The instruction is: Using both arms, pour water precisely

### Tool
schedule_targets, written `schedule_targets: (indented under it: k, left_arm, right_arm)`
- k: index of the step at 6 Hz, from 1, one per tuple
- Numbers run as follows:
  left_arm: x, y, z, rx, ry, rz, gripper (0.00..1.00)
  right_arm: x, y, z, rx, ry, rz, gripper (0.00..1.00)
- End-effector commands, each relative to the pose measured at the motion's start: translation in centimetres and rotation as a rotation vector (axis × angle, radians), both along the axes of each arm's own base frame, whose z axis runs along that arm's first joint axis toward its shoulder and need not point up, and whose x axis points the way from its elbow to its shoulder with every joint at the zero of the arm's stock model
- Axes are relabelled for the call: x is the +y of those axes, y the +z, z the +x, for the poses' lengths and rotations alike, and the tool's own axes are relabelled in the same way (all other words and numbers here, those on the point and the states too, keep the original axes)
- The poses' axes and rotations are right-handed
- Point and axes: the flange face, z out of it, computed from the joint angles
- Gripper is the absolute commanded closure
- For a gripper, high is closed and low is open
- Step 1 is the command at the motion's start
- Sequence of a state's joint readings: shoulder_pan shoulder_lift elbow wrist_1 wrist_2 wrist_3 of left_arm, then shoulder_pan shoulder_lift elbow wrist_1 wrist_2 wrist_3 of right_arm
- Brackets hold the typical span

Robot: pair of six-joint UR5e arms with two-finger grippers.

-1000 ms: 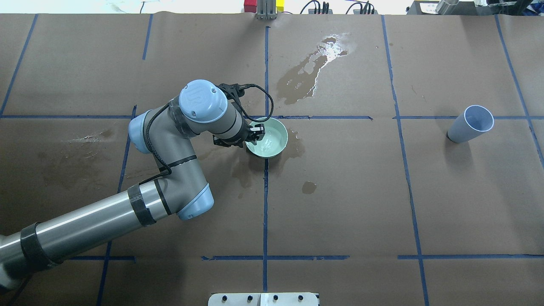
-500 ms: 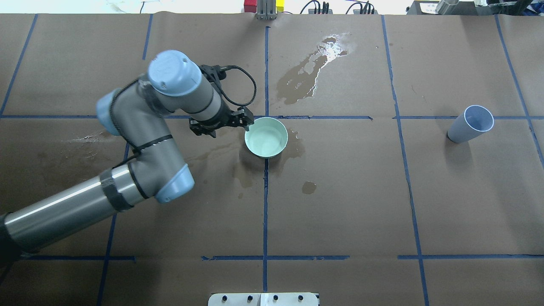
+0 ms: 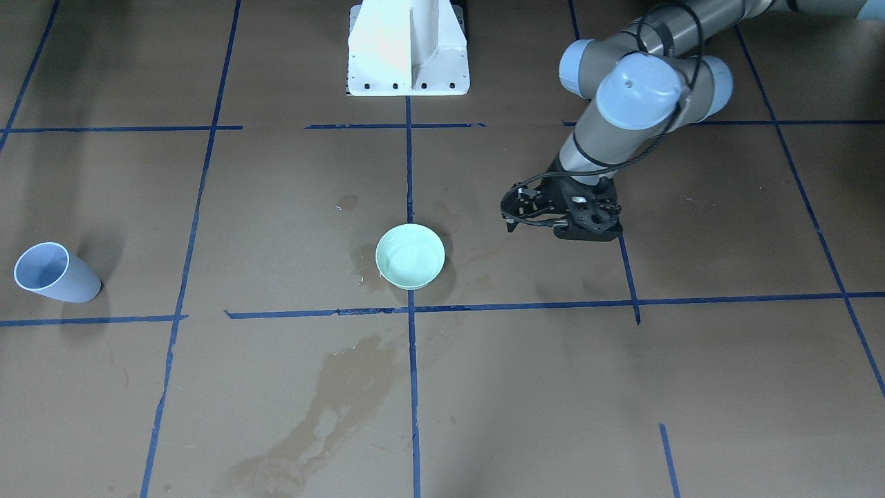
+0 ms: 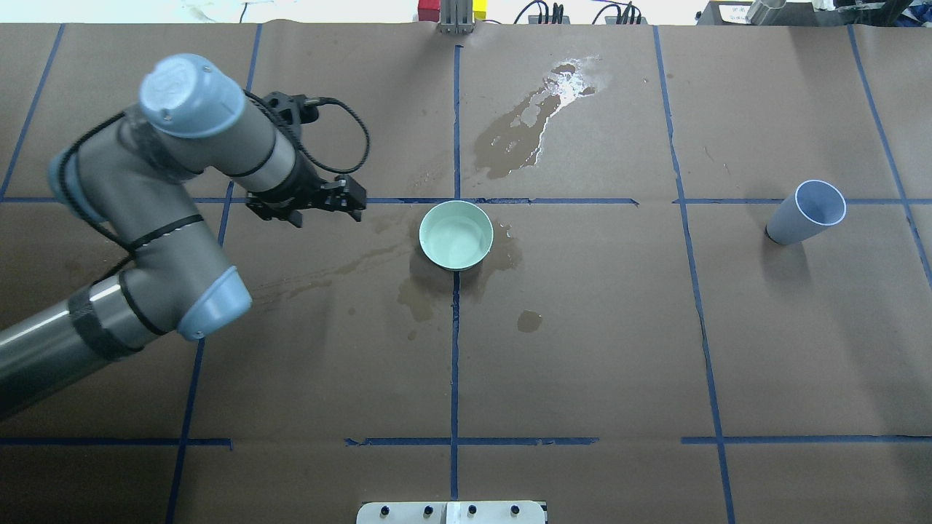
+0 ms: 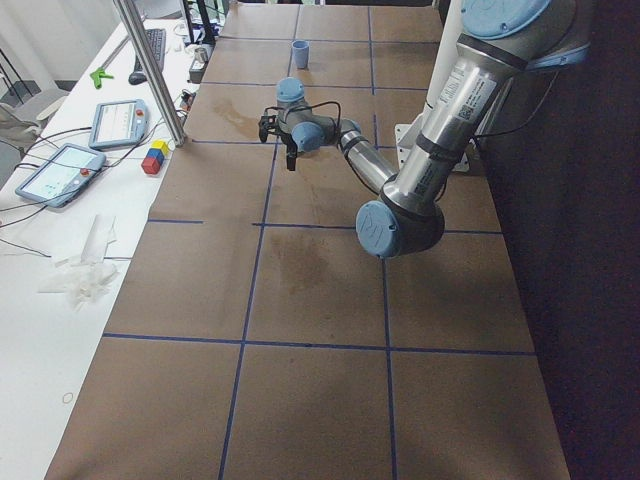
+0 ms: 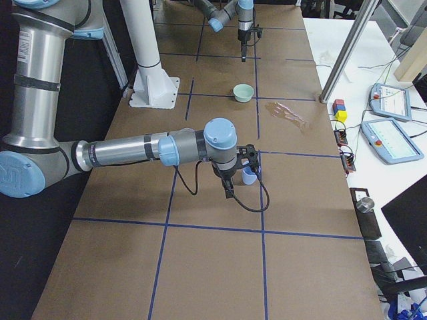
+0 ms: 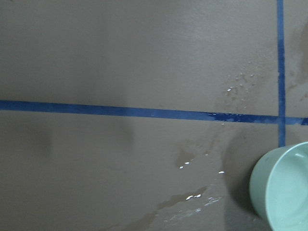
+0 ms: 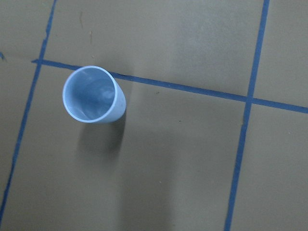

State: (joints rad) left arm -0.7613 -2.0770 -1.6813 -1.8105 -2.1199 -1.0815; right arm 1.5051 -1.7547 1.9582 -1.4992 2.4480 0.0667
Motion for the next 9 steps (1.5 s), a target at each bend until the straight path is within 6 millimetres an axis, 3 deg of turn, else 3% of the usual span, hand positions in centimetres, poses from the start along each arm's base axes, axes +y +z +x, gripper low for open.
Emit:
schedule_targets:
  k: [1, 3, 6, 7, 9]
  left_arm:
    - [0.1, 0.7, -0.3, -0.008, 0.009, 0.005, 0.00]
    - [0.1, 0.7, -0.3, -0.007, 0.004, 0.000, 0.00]
    - [0.1, 0.7, -0.3, -0.007, 0.003, -0.001, 0.00]
    - [0.1, 0.7, -0.3, -0.007, 0.003, -0.001, 0.00]
    - [0.1, 0.8, -0.3, -0.008, 0.002, -0.003, 0.00]
  right_arm:
    - [-0.4, -4.3, -3.5, -0.079, 0.115, -0.032, 0.01]
    - [-0.1, -5.6, -11.0, -0.042, 0.170, 0.043, 0.01]
    - [5.1, -2.8, -16.9, -0.027, 0.297, 0.186, 0.01]
    - [6.1, -1.7, -19.4, -0.031, 0.363, 0.223, 0.01]
    - [7.7, 3.5, -23.8, 0.006, 0.464, 0.336, 0.01]
